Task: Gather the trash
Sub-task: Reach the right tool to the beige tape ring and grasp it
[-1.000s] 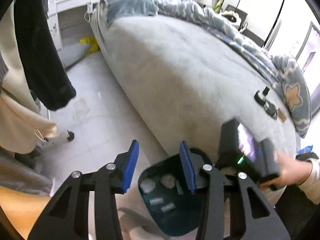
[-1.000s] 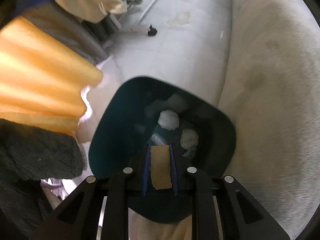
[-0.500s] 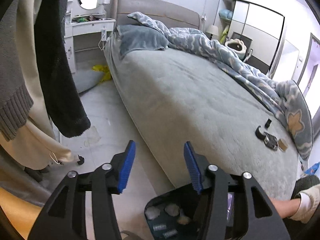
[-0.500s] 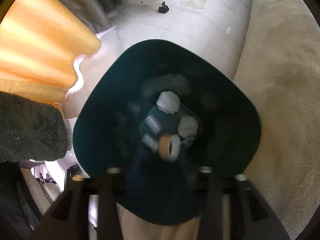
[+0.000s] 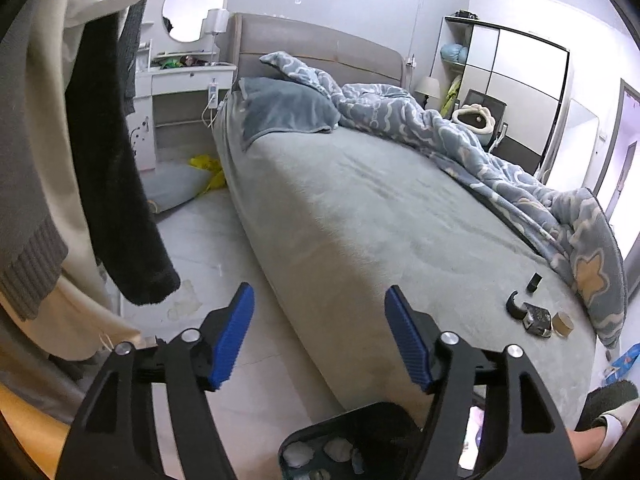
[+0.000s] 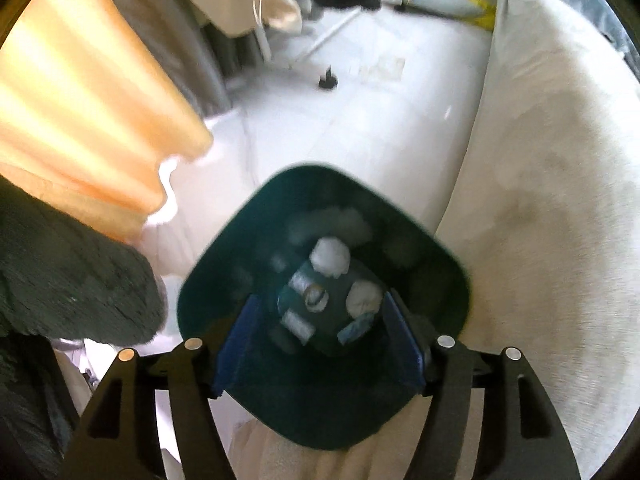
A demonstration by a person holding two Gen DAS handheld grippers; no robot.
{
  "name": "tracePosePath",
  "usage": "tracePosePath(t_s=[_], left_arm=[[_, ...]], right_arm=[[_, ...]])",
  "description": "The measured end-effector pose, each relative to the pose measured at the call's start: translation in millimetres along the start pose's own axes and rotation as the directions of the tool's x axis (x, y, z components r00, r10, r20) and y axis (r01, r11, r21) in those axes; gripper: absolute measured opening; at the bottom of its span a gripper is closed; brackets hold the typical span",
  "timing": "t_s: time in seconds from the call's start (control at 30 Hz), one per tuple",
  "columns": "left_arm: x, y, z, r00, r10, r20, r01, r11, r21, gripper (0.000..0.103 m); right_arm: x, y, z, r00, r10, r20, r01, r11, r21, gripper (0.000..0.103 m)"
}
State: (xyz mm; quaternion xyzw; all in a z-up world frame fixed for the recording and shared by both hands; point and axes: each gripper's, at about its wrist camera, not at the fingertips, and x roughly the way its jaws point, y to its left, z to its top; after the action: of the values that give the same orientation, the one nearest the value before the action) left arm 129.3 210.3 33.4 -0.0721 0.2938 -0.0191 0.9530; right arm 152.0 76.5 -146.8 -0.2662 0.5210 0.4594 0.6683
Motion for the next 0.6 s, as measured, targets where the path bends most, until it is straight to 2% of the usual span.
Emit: tracePosePath(t_s=[0.17,0.33,0.43,0.6], left_arm=[[-2,-20,12,0.999,0.003,0.049,-0.004,1.0,0.014,0.08],[-1,-39,21,0.995,-0.039,0.087,0.038,0.999,0.01,0.085],[3,-52,24,0.995,-0.041,0.093,0.04,0.999,0.019,0.086],[11,-75,27,0.993,-0.055,0.102,0.053,0.998,0.027,0.089]], right_arm=[[-28,-9,-2,0.996,0.009,0.093,-0.011,1.0,0.016,0.071],[-57,-24,-12,0.984,-0.009,0.178,0.002,0.999,0.041,0.076],[-75,-38,-21,0.972,-0.016,0.234,-0.004,0.997,0.082,0.081],[-101,-62,-36,0.95,-0.049,0.309,0.009,0.991,0.13,0.085]])
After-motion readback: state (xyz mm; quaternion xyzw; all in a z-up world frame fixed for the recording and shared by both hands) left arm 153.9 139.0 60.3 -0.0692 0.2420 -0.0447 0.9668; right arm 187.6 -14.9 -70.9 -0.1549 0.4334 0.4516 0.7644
